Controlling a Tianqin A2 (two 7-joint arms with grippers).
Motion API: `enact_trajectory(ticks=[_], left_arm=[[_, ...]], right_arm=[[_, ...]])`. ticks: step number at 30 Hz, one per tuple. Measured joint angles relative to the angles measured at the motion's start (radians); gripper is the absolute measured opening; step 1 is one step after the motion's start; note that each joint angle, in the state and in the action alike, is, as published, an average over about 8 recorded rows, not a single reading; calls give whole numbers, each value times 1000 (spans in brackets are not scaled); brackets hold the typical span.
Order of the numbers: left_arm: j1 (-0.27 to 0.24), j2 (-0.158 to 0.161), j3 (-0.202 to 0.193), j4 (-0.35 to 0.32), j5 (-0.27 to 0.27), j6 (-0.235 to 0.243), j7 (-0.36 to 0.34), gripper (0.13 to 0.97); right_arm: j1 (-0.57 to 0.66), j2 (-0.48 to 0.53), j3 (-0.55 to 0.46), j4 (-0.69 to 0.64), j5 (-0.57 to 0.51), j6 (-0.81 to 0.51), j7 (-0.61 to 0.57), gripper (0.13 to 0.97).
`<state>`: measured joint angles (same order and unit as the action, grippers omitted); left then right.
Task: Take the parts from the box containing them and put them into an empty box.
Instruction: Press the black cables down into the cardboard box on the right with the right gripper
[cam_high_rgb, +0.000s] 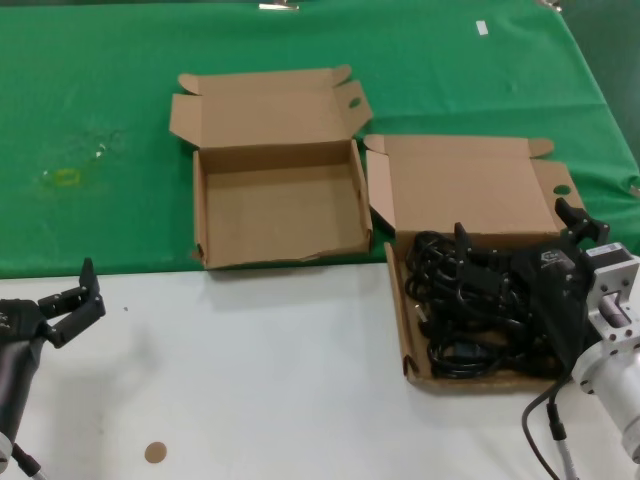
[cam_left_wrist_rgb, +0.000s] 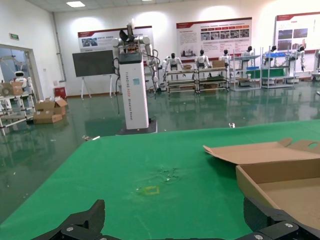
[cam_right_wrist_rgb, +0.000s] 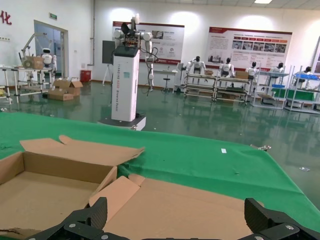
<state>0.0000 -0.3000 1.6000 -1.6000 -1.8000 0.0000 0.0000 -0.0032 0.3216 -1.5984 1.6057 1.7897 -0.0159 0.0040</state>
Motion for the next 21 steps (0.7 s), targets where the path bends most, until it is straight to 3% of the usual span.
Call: enact_trajectory(ticks=[21], left_arm=[[0, 0, 0, 0, 0, 0, 0, 966]], right_arm=[[0, 0, 0, 0, 0, 0, 0, 966]])
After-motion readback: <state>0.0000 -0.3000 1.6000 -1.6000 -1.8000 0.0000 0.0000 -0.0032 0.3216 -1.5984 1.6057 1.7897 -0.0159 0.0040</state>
